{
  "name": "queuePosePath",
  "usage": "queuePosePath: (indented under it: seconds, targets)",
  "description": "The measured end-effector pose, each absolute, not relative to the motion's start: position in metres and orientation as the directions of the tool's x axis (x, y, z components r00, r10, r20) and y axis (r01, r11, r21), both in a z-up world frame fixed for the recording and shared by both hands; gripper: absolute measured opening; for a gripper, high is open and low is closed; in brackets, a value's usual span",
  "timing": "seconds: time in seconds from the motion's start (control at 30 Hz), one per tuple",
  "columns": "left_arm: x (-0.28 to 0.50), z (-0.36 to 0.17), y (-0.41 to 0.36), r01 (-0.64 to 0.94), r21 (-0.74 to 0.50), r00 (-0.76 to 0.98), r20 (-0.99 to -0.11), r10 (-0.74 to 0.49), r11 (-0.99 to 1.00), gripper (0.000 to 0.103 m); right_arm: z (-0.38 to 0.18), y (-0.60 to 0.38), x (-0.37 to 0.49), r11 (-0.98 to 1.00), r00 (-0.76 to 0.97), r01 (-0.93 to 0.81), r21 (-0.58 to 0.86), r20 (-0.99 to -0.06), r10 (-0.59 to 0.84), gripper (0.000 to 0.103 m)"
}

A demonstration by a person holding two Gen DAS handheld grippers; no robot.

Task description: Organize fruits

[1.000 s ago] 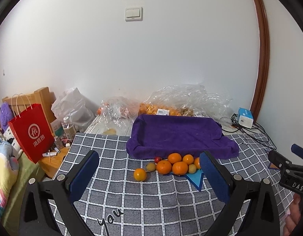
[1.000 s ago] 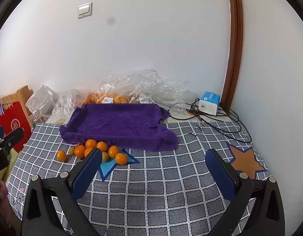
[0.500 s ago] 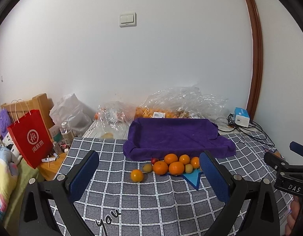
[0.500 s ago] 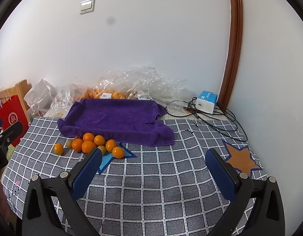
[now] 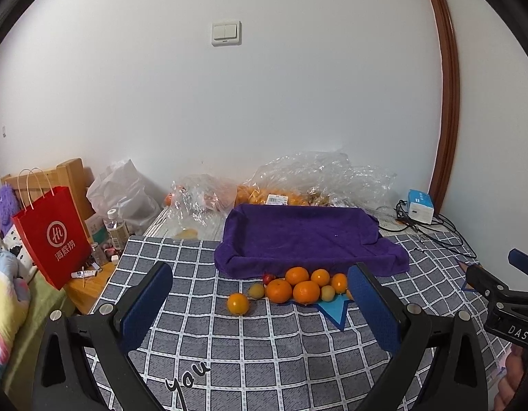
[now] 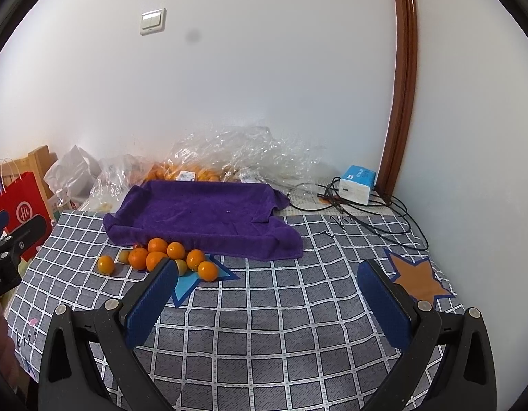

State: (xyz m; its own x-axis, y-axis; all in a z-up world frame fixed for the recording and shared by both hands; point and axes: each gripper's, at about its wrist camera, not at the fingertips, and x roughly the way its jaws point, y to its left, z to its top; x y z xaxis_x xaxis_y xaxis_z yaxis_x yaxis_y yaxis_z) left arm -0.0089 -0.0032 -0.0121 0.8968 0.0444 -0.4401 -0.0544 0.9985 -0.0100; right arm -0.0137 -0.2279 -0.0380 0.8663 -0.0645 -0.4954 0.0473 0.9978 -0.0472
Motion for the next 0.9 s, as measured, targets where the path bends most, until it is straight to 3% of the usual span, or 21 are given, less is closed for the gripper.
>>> queuePosePath:
  seconds: [0.9]
  targets:
    - [-0.0141, -0.0099, -0.0026, -0.061, -0.016, 0.901, -0.432, 0.048, 0.998, 0.103, -0.0349, -0.2287, -0.0176, 0.998, 0.873, 0.05, -0.029, -0.485, -0.057, 0.103]
